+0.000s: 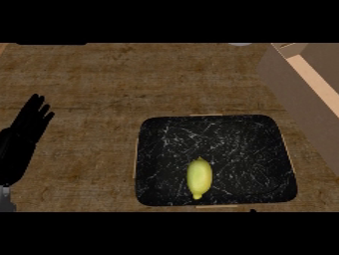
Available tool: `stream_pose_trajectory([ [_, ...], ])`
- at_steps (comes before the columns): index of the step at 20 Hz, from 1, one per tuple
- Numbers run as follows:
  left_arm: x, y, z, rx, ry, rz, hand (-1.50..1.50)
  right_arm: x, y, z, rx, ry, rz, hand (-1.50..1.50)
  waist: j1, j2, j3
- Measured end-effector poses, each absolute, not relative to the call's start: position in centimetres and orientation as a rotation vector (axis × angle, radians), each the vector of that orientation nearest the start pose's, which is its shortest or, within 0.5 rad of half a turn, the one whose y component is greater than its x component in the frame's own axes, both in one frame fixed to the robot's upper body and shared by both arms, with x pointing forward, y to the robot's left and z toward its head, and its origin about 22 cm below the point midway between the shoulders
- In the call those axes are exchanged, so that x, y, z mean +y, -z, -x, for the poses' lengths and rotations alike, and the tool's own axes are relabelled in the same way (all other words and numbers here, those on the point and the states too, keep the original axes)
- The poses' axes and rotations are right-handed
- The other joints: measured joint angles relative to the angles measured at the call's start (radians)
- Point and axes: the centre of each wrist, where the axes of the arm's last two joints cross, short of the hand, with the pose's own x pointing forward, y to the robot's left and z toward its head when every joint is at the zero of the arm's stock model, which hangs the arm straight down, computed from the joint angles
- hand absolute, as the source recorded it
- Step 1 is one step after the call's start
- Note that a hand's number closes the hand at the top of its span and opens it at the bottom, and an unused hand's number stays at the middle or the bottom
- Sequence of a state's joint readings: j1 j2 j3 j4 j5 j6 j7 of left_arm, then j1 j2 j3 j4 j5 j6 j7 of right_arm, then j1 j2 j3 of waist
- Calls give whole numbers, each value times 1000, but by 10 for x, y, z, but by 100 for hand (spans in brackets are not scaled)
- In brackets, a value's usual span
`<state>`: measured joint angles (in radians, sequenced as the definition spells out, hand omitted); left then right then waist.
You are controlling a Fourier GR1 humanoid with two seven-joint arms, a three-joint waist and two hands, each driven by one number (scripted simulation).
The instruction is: Pick the lemon from the tray and place it in the cardboard box
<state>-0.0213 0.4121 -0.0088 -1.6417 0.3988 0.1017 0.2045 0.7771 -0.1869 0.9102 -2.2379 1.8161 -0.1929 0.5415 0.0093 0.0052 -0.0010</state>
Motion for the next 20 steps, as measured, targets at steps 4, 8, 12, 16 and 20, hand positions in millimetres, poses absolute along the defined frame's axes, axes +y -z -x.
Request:
stream_pose_trajectory([
  [4, 318, -57, -248, -1446, -43, -50, 0, -124, -73, -39, -1352, -999, 1175, -150, 0, 0, 0],
  [8, 315, -56, -249, -1450, -38, -50, 0, -124, -73, -45, -1355, -1018, 1198, -150, 4, 0, 0],
  [12, 312, -56, -249, -1446, -39, -44, 0, -123, -74, -47, -1324, -1023, 1215, -150, 3, -1, 0],
  [16, 315, -51, -246, -1448, -38, -50, 0, -122, -76, -47, -1289, -1047, 1228, -150, 4, -1, 0],
  [20, 316, -54, -248, -1449, -42, -43, 0, -121, -75, -51, -1283, -1020, 1229, -150, 6, 0, 0],
])
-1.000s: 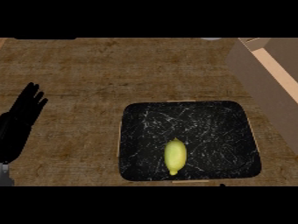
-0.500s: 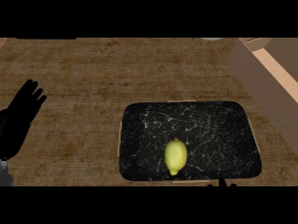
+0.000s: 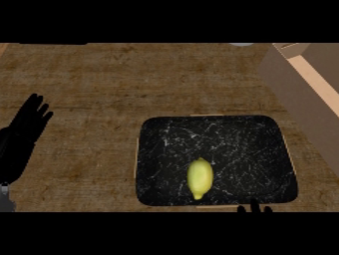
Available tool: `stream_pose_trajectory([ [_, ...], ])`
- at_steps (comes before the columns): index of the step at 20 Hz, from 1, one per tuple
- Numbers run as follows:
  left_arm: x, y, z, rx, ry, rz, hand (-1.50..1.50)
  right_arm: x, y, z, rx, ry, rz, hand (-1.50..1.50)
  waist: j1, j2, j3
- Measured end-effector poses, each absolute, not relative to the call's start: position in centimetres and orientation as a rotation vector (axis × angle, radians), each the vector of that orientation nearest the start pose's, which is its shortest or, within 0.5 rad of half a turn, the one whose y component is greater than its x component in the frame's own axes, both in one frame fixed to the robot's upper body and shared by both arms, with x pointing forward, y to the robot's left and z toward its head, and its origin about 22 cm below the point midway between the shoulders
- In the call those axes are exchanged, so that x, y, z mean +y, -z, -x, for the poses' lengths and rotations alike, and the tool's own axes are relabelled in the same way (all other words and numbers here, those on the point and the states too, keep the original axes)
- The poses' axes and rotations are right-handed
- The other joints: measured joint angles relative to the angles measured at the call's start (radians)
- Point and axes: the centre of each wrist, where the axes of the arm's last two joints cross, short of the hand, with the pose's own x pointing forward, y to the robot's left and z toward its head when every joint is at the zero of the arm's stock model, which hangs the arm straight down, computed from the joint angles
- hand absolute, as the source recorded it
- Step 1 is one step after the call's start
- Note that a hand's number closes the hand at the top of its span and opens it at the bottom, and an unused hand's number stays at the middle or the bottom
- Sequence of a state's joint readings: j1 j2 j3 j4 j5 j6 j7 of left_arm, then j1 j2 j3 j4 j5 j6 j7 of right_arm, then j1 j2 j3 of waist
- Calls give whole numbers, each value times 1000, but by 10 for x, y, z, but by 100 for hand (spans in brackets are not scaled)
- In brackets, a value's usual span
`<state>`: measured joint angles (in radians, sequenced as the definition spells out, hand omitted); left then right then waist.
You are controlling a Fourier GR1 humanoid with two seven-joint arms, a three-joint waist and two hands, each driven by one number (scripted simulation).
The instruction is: Pick the lemon from the tray and place it in the cardboard box
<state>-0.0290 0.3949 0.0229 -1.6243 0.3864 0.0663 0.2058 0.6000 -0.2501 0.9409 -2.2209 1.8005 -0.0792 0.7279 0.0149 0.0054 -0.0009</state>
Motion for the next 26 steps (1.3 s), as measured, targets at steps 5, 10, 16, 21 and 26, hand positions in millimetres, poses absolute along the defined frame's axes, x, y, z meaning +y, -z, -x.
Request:
stream_pose_trajectory([
  [5, 317, -58, -250, -1453, -34, -51, 0, -121, -75, -52, -1249, -1031, 1232, -150, 3, 1, 0],
  [10, 315, -57, -251, -1445, -33, -40, 0, -122, -75, -60, -1227, -1022, 1240, -150, 6, 1, 0],
  [16, 312, -55, -248, -1445, -30, -38, 0, -100, -60, -96, -1218, -991, 1223, -150, 6, 0, 0],
  [21, 313, -55, -246, -1447, -34, -47, 0, -97, -57, -101, -1221, -1033, 1179, -150, -1, -2, 1],
  [26, 315, -52, -246, -1446, -38, -44, 0, -96, -52, -111, -1222, -1031, 1155, -150, -3, -3, 1],
])
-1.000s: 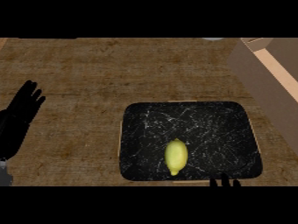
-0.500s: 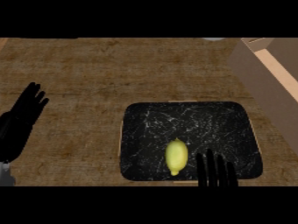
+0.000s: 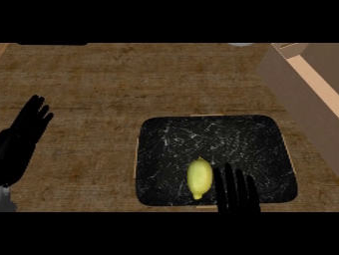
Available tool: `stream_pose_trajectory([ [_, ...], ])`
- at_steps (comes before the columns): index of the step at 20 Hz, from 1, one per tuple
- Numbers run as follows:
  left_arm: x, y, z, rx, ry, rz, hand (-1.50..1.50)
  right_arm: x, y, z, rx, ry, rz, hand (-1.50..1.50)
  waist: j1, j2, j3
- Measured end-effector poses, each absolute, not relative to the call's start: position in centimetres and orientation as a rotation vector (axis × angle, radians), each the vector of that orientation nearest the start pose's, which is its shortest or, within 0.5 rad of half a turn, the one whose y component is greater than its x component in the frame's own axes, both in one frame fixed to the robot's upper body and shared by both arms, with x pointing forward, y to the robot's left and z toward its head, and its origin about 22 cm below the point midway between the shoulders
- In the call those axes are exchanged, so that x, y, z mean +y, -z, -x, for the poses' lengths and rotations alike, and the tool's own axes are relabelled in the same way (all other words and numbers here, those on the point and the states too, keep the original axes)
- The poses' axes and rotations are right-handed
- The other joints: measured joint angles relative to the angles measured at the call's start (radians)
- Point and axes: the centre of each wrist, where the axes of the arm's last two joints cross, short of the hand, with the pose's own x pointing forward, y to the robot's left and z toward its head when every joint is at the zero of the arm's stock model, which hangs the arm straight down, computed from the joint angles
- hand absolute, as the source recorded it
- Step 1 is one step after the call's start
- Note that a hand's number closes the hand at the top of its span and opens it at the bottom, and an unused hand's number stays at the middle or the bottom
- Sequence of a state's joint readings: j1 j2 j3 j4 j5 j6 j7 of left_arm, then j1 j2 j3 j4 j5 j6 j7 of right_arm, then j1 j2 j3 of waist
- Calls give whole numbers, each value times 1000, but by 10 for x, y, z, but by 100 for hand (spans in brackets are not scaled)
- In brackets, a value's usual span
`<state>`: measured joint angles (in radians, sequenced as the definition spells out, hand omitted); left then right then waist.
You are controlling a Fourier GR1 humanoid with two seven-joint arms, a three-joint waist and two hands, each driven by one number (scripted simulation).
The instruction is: Pick the lemon from the tray and place it in the cardboard box
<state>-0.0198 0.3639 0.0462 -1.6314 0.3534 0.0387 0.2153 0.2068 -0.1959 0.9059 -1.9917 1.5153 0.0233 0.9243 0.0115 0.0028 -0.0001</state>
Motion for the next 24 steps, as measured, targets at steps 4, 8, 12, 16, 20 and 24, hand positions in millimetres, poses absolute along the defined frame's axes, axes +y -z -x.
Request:
stream_pose_trajectory([
  [4, 318, -53, -242, -1443, -40, -51, 0, -96, -47, -118, -1224, -1025, 1159, -150, -1, -1, 0],
  [8, 315, -53, -244, -1444, -44, -48, 0, -89, -43, -130, -1228, -1015, 1175, 150, -3, -2, 0],
  [12, 322, -50, -244, -1444, -45, -47, 0, -71, -35, -161, -1266, -1004, 1213, 150, -5, -3, 0],
  [16, 317, -53, -247, -1445, -44, -50, 0, -63, -26, -171, -1298, -993, 1231, 150, -9, -8, -2],
  [20, 318, -50, -244, -1441, -44, -50, 0, -56, -23, -172, -1320, -992, 1254, 150, -11, -10, -3],
  [24, 316, -56, -251, -1443, -39, -44, 0, -65, -34, -200, -1255, -1010, 1176, 150, -7, -6, -2],
])
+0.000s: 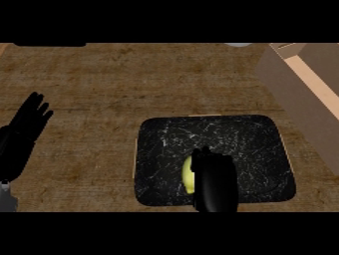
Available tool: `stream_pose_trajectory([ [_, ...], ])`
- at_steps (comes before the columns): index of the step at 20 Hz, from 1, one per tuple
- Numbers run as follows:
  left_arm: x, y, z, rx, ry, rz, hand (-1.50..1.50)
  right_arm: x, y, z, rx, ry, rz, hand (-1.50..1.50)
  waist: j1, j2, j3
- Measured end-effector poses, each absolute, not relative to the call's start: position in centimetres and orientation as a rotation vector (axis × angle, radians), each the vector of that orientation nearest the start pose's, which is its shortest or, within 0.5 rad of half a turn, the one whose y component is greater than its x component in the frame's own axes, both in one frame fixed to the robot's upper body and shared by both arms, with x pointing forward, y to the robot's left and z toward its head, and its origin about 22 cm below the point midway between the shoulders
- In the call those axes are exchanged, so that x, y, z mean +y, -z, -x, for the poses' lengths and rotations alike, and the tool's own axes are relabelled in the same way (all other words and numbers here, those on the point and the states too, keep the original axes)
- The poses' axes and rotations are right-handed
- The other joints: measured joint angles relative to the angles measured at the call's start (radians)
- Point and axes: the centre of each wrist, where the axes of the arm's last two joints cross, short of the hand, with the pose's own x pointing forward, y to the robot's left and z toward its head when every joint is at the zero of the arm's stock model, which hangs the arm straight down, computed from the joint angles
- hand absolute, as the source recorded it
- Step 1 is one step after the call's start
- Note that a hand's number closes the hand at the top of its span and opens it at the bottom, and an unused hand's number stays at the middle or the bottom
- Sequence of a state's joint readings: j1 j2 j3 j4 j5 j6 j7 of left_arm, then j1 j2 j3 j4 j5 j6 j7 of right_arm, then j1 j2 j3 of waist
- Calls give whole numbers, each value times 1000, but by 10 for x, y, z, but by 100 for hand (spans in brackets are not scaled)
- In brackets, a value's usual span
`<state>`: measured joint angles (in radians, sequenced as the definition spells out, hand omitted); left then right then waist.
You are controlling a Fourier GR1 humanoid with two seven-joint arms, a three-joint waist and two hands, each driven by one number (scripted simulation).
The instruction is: Pick the lemon from the tray and place it in the cardboard box
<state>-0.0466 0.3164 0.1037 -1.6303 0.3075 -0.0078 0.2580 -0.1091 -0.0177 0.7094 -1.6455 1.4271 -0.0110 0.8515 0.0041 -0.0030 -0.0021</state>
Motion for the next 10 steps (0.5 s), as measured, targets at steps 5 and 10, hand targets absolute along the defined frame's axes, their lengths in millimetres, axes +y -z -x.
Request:
stream_pose_trajectory([
  [5, 311, -57, -251, -1451, -27, -30, 0, -102, -46, -258, -1055, -1032, 991, 150, 22, 12, 1],
  [10, 314, -59, -253, -1448, -25, -33, 0, -129, -74, -330, -994, -1045, 974, 150, 20, 11, 2],
])
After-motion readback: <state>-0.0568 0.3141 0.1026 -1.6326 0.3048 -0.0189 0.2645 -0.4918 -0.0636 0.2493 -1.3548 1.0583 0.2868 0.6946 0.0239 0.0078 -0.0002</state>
